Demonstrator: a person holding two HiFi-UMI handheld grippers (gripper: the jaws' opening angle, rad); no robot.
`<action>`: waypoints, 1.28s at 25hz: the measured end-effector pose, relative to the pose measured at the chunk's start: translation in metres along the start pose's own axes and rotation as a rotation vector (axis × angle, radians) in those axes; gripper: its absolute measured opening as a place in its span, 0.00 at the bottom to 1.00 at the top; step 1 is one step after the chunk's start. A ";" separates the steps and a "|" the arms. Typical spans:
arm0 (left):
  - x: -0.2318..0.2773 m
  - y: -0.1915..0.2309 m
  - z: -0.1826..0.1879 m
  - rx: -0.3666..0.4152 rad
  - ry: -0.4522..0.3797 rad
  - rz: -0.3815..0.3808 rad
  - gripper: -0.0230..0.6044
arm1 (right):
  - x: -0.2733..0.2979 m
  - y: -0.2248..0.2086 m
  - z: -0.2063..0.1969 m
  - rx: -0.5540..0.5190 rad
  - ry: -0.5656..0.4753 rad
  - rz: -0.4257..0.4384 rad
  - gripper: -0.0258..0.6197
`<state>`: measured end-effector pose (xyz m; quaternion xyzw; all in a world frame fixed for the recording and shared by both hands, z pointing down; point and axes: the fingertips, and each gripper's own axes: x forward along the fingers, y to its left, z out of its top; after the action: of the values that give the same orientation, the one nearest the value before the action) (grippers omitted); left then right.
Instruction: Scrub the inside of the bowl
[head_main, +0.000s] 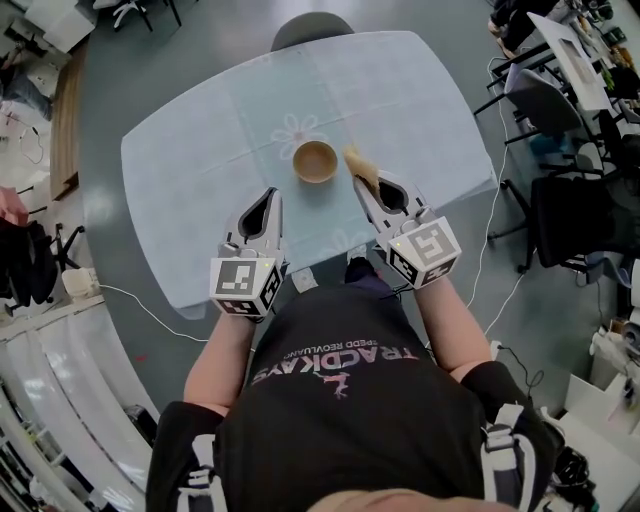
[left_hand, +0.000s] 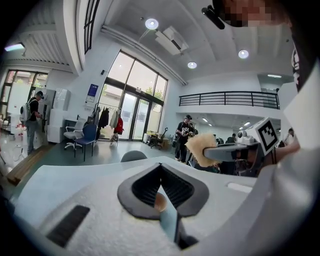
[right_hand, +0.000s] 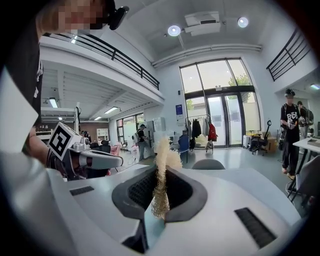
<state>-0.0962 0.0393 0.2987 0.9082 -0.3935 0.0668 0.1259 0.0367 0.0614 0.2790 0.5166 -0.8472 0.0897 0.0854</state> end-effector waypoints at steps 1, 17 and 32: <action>-0.002 0.000 -0.003 -0.003 0.007 -0.005 0.06 | -0.001 0.004 -0.004 0.005 0.005 -0.003 0.09; 0.000 -0.014 -0.025 0.007 0.029 -0.062 0.06 | -0.011 0.024 -0.027 0.016 0.056 -0.023 0.09; -0.007 -0.012 -0.026 0.005 0.019 -0.057 0.06 | -0.006 0.028 -0.029 0.004 0.069 -0.018 0.09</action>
<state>-0.0934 0.0595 0.3198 0.9186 -0.3663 0.0730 0.1292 0.0156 0.0864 0.3036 0.5210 -0.8389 0.1083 0.1145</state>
